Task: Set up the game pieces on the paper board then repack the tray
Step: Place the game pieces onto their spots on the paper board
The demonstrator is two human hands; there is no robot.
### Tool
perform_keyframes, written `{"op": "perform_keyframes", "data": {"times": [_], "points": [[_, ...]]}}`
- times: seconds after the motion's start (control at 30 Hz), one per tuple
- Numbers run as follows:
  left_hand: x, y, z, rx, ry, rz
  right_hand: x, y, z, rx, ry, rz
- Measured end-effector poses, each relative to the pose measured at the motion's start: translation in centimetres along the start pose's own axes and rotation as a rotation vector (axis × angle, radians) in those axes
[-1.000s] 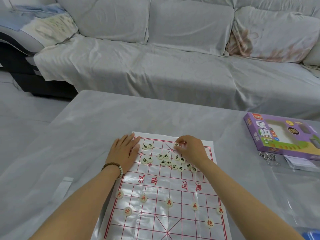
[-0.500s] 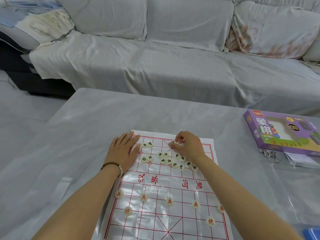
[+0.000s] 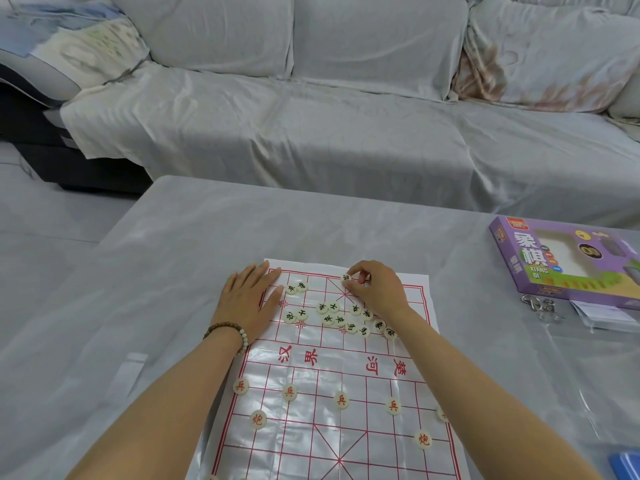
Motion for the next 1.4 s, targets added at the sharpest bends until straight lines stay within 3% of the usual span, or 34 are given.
{"op": "perform_keyframes", "data": {"times": [0.33,0.47,0.6,1.07,1.4], "points": [[0.0,-0.1,0.0,0.005,0.004,0.014,0.6,-0.6,-1.2,-0.001,-0.006,0.058],[0.1,-0.4,0.4,0.035,-0.012,0.001,3.2,0.1,-5.2,-0.128,-0.159,0.022],[0.3,-0.9,0.6,0.105,-0.017,0.026,5.4,2.9,-7.6,0.017,-0.319,-0.027],[0.2,-0.7,0.5,0.111,-0.014,0.019,4.8,3.2,-6.3,0.116,-0.235,0.006],[0.1,-0.7,0.0,0.187,-0.051,0.064,3.6,4.8,-10.0,0.187,-0.316,-0.013]]}}
Point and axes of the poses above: each hand's wrist, its own x-axis away from the middle knuckle, its own y-axis out of the palm, z = x × y, the point moved 5 cm from there along -x, towards the middle knuckle, and after that the axes turned 10 degrees about x, right-handed, at the moved point
